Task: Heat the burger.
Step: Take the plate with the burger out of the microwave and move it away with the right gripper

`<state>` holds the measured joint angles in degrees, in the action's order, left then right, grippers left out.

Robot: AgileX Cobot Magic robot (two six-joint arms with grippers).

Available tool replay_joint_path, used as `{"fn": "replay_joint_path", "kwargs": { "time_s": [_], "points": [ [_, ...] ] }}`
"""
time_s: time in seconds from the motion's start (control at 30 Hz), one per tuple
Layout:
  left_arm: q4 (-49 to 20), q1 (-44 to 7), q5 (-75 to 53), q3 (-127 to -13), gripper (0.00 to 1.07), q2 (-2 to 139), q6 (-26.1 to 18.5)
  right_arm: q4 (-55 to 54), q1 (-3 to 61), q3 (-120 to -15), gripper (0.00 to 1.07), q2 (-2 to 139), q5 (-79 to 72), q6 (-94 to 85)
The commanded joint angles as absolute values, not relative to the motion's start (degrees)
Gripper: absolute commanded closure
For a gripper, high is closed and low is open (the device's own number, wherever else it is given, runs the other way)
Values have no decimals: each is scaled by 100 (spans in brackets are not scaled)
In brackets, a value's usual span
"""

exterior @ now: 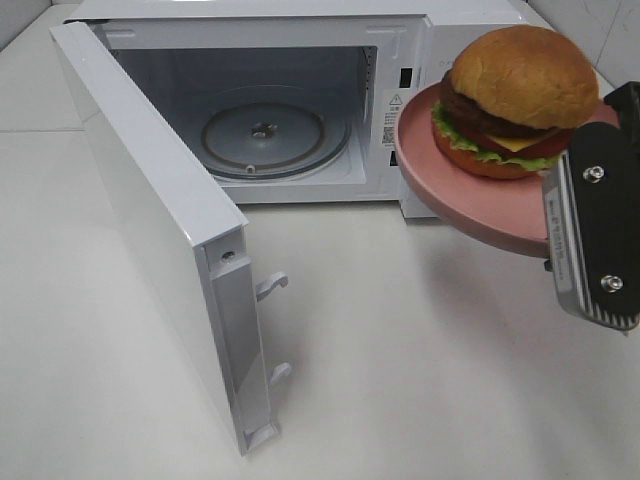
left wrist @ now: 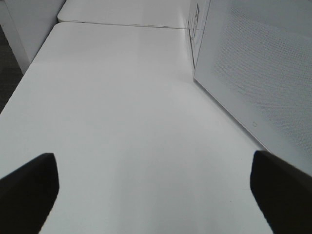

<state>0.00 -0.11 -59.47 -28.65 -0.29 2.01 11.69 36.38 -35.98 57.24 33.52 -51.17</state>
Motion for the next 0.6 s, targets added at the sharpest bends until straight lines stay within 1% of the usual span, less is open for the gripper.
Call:
{"fn": "replay_joint_path", "kwargs": {
  "time_s": [0.03,0.17,0.23,0.33,0.37,0.53,0.6],
  "points": [
    [34,0,-5930,-2853,6,-115,218,1507,3587,-3501,107,5437,3237,-4727],
    [34,0,-5930,-2853,6,-115,218,1684,3587,-3346,107,5260,3317,-4286],
    [34,0,-5930,-2853,6,-115,218,1971,3587,-3249,107,5145,3484,-3759],
    [34,0,-5930,-2853,6,-115,218,2172,3587,-3231,107,5134,3661,-3415],
    [34,0,-5930,-2853,6,-115,218,2384,3587,-3231,107,5134,3856,-3042],
    [34,0,-5930,-2853,6,-115,218,2716,3581,-3231,107,5134,4028,-2338],
    [34,0,-5930,-2853,6,-115,218,2934,3581,-3231,107,5134,4120,-1788]
  ]
}}
